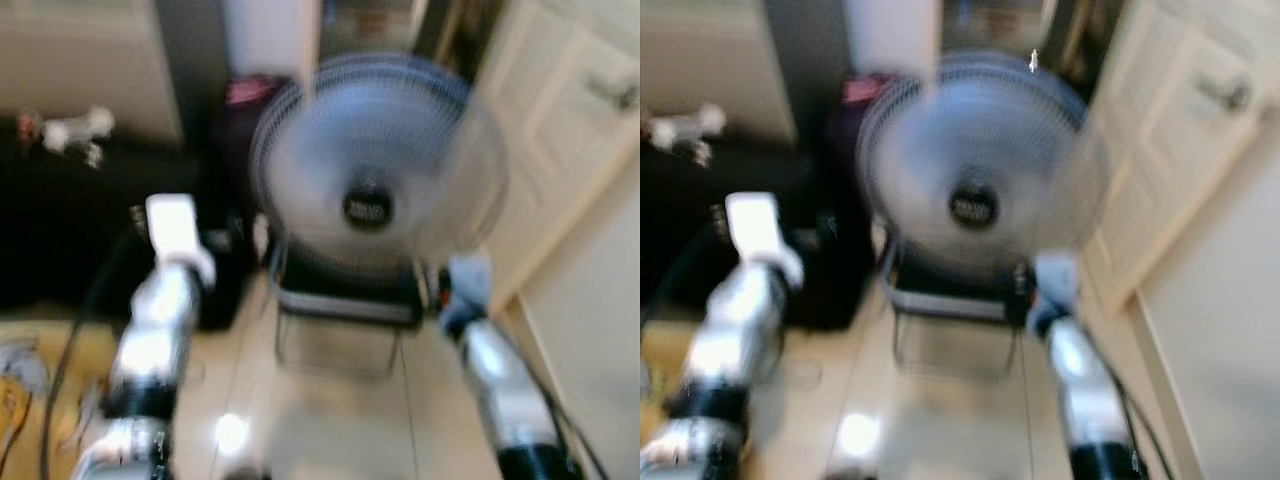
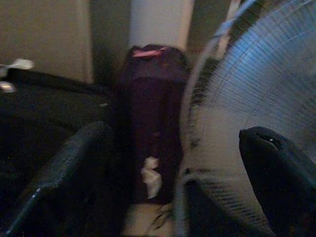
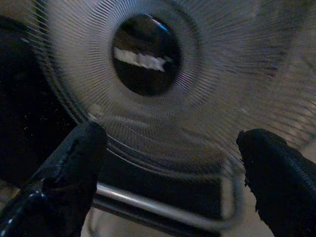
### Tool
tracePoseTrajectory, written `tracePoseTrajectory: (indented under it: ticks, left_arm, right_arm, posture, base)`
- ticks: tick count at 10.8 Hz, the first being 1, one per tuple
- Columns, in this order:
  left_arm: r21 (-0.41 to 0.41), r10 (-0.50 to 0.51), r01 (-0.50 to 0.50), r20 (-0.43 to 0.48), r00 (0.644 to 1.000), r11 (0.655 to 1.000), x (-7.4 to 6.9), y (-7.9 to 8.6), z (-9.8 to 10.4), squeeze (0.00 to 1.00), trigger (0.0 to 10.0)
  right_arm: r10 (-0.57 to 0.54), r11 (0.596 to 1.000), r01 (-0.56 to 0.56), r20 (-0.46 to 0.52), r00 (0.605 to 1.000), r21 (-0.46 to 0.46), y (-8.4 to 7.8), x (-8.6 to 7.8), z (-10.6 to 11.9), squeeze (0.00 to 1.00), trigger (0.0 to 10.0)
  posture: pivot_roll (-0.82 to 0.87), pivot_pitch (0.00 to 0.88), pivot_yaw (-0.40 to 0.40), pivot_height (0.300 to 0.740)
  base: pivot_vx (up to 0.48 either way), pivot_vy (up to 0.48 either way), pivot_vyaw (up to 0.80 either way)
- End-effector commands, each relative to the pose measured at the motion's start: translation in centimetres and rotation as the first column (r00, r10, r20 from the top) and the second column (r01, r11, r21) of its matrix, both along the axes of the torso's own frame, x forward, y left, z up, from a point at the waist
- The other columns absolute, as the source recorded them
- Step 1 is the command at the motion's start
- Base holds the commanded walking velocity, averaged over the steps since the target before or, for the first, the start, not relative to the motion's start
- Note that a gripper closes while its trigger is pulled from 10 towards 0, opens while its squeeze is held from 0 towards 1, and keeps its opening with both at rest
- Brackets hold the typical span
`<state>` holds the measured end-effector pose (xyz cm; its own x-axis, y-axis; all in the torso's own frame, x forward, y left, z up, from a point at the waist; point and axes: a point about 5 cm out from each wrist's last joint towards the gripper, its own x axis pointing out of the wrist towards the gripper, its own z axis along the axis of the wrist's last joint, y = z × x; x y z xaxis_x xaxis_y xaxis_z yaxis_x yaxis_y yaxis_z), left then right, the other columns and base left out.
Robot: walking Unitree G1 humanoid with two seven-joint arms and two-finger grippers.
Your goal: Clean up the room
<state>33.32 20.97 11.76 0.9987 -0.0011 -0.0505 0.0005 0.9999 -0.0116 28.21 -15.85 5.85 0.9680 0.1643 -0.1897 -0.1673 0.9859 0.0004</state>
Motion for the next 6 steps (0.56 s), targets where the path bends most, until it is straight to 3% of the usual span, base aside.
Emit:
tracePoseTrajectory:
  ticks: [1,2,3,4,5,6]
  left_arm:
    - [0.012,-0.044,0.044,0.007,0.999,0.999,0.8,0.1,0.9,0.0,10.0]
    - [0.01,-0.07,0.071,-0.016,0.997,0.997,1.1,0.3,1.1,0.1,10.0]
    - [0.0,-0.093,0.093,-0.036,0.995,0.996,1.1,0.2,1.0,0.53,10.0]
    - [0.113,-0.145,0.15,-0.047,0.988,0.982,-0.2,-0.3,0.0,0.37,10.0]
    - [0.102,-0.19,0.2,-0.098,0.977,0.974,-1.9,-1.0,-1.6,0.15,10.0]
    - [0.11,-0.221,0.239,-0.155,0.963,0.965,-3.4,-1.6,-2.9,0.14,10.0]
  right_arm:
    - [-0.025,1.0,0.025,0.01,1.0,-0.002,-0.8,0.2,0.3,1.0,10.0]
    - [-0.03,1.0,0.03,0.008,1.0,-0.005,-0.9,0.1,0.2,1.0,10.0]
    - [-0.049,0.999,0.049,0.007,0.999,0.006,-1.1,-0.1,0.1,1.0,10.0]
    - [-0.085,0.996,0.085,0.006,0.996,0.013,-1.7,-0.6,0.1,1.0,10.0]
    - [-0.112,0.994,0.112,0.003,0.994,0.008,-2.1,-1.3,-0.1,1.0,10.0]
    - [-0.107,0.994,0.107,0.008,0.994,-0.007,-2.2,-1.9,-0.3,1.0,10.0]
  posture:
    - [-0.04,0.0,-0.025,0.74]
    - [-0.04,0.0,-0.021,0.74]
    - [-0.05,0.0,-0.009,0.74]
    - [-0.06,0.0,0.009,0.74]
    - [-0.07,0.0,0.019,0.74]
    - [-0.07,0.0,0.025,0.74]
  base:
    - [0.0,0.0,0.8]
    - [0.0,0.0,0.8]
    - [0.0,0.0,0.8]
    - [0.0,0.0,0.8]
    - [0.0,0.0,0.8]
    - [0.0,0.0,0.8]
